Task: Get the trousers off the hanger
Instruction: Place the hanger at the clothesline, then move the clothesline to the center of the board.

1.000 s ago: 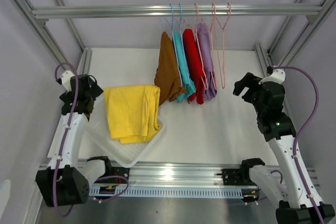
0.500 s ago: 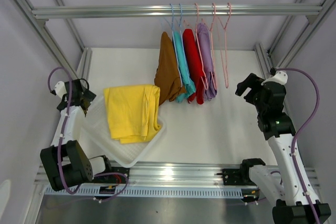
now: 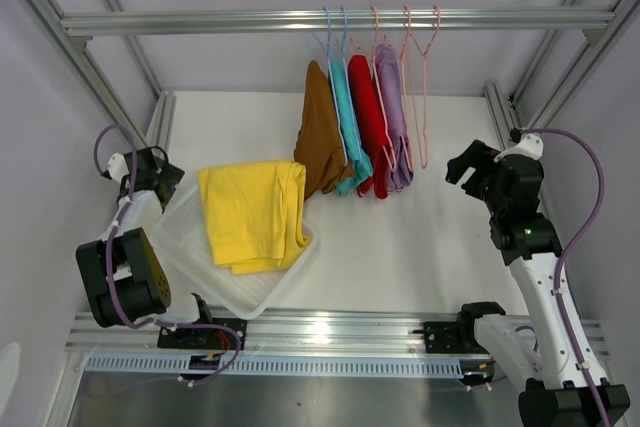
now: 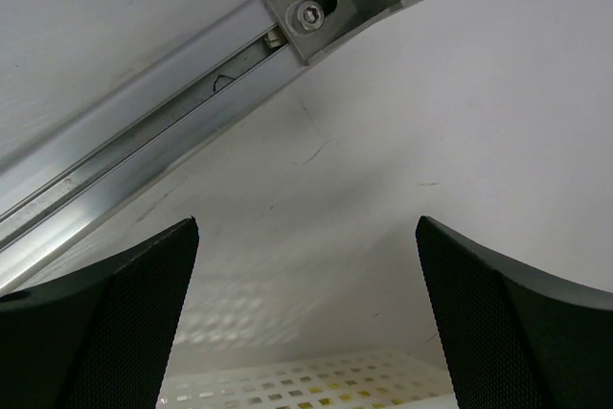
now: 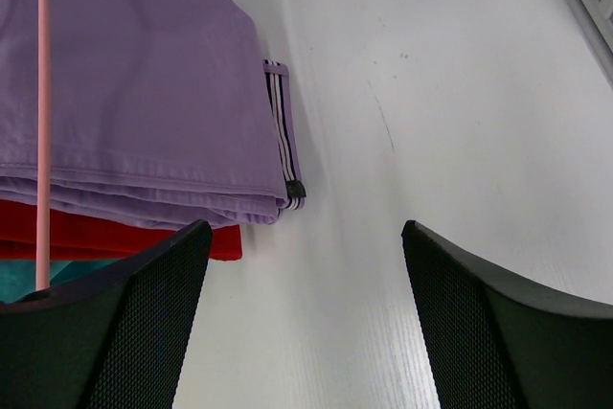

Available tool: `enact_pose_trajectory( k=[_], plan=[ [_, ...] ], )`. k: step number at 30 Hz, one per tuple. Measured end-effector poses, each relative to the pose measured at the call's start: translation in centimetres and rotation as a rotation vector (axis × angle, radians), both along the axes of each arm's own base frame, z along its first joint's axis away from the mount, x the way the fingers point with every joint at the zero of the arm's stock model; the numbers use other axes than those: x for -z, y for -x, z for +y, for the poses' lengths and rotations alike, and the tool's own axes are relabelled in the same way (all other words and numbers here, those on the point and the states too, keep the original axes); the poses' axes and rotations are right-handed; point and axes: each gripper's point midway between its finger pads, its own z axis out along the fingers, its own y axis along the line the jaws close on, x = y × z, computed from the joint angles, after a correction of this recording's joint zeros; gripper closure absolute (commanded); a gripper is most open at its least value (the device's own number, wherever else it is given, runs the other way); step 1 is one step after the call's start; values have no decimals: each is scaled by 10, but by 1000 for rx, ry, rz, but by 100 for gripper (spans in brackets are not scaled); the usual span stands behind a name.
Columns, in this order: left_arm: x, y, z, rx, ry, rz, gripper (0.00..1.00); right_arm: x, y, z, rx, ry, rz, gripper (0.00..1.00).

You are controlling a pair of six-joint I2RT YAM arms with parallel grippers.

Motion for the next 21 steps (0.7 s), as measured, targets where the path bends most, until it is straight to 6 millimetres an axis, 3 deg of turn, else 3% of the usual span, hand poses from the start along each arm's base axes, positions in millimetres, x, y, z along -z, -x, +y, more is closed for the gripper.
enact_pose_trajectory(
  k=[6, 15, 21],
  plan=[
    [13, -11, 4, 7, 15, 36, 1, 3, -5, 0, 0, 0, 6, 15],
    [-13, -40, 17, 9, -24, -15, 1, 17, -18, 0, 4, 2, 46, 15],
    [-15, -47, 24, 7, -47, -6, 0, 15, -20, -3, 8, -4, 36, 16]
  ],
)
